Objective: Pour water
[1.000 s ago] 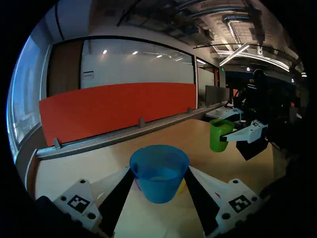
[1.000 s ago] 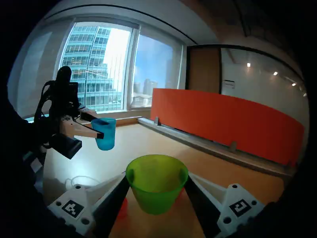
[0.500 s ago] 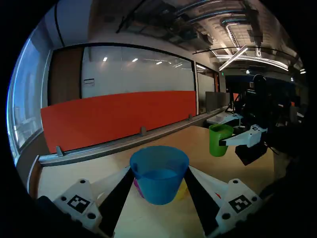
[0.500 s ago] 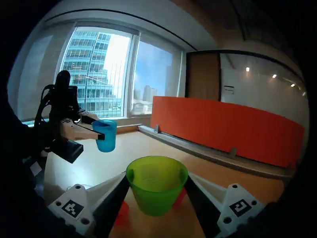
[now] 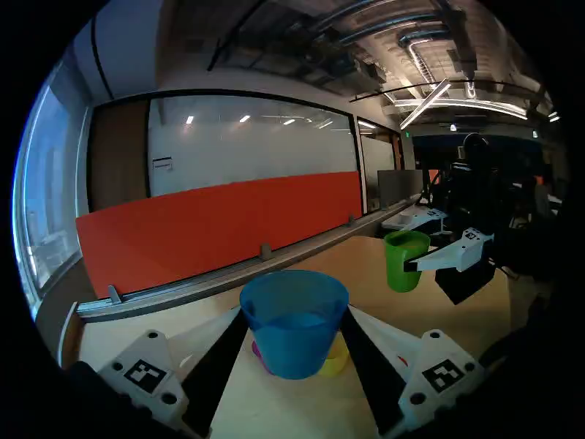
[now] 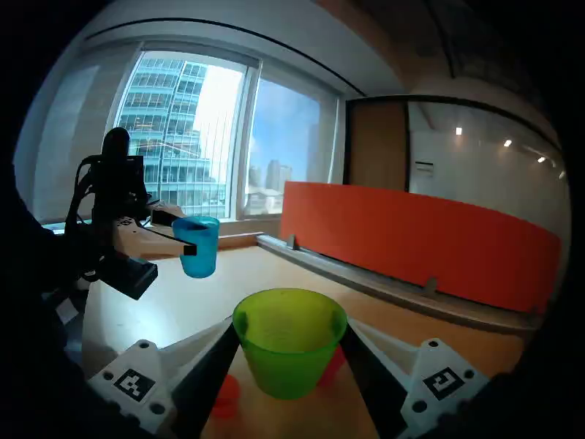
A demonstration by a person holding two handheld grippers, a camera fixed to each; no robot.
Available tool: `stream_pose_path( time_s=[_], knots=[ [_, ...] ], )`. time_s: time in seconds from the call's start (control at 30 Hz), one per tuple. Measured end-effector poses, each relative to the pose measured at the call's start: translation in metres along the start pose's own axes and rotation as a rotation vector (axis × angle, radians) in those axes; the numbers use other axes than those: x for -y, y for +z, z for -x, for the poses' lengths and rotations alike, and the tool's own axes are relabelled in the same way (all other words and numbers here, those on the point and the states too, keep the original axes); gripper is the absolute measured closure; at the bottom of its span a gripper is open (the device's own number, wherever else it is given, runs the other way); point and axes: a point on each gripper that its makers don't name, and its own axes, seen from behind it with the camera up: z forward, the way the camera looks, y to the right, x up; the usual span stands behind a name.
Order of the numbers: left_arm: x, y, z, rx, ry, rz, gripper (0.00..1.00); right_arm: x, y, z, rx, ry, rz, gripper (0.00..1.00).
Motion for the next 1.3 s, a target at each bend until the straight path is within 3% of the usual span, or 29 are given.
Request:
stream_pose_path(
  time_s=[0.67, 1.3],
  knots=[
    [0.000, 0.004, -0.037, -0.065, 0.117, -0.017, 0.15, 0.023, 0.016, -0.005, -0.005, 0.009, -0.075, 0.09],
    [-0.006, 0.013, -0.078, -0.098, 0.300, -0.032, 0.15, 0.053, 0.041, -0.008, -0.017, 0.007, -0.162, 0.09]
  ],
)
